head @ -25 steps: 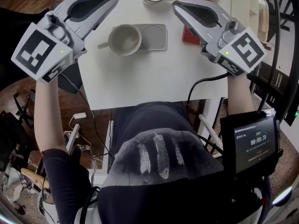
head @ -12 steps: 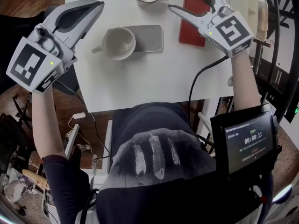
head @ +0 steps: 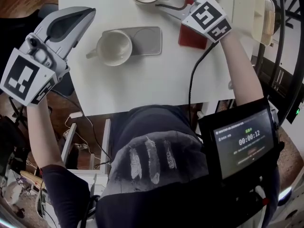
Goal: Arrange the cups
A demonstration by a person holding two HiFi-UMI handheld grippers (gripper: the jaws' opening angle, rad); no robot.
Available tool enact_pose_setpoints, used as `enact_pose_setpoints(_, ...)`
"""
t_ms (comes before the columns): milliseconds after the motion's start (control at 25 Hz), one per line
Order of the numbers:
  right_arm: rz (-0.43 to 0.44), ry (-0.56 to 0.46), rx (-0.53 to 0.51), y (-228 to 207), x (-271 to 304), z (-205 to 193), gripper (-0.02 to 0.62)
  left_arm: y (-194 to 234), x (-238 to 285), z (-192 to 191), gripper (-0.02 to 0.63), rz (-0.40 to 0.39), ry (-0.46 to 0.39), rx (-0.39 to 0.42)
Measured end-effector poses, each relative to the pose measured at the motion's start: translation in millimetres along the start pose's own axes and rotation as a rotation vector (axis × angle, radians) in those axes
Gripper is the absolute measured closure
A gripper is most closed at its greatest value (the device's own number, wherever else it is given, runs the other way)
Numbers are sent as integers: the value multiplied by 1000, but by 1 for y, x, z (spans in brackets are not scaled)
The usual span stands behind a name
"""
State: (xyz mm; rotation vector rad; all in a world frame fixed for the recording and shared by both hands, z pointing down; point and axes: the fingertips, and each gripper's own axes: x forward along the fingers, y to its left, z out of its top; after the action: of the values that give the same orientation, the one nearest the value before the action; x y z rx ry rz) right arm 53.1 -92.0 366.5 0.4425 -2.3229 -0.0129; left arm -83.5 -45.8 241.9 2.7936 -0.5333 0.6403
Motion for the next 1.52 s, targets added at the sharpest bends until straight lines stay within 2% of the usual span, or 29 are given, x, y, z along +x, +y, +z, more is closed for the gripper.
enact_pose_setpoints(280,12,-20,-8,4,-3,3,279,-5,4,3,591,-2,6,-2)
enact_pose_setpoints(440,24,-19,-14,7,-4,5,282,-2,12,4,591,8,45,22)
enact_pose_setpoints(560,41,-7,-30,11,-4,3,327,0,23,6,591,15,77,50)
enact_pose_setpoints(800,58,-6,-84,20,-9,5,438,5,39,9,591,11,90,56)
enact_pose_setpoints(840,56,-9,-82,19,-10,5,512,6,42,8,591,10,91,58)
enact_pose_setpoints(880,56,-10,-78,19,-10,5,518,6,45,8,591,11,91,59)
enact_pose_setpoints(1040,55,-19,-53,18,-11,8,523,9,50,7,591,14,85,60)
enact_pose_setpoints(1240,27,-79,28,12,-22,21,529,11,51,6,591,23,80,61)
enact_pose_setpoints(1520,38,-68,79,9,-27,16,531,16,50,1,591,36,76,51)
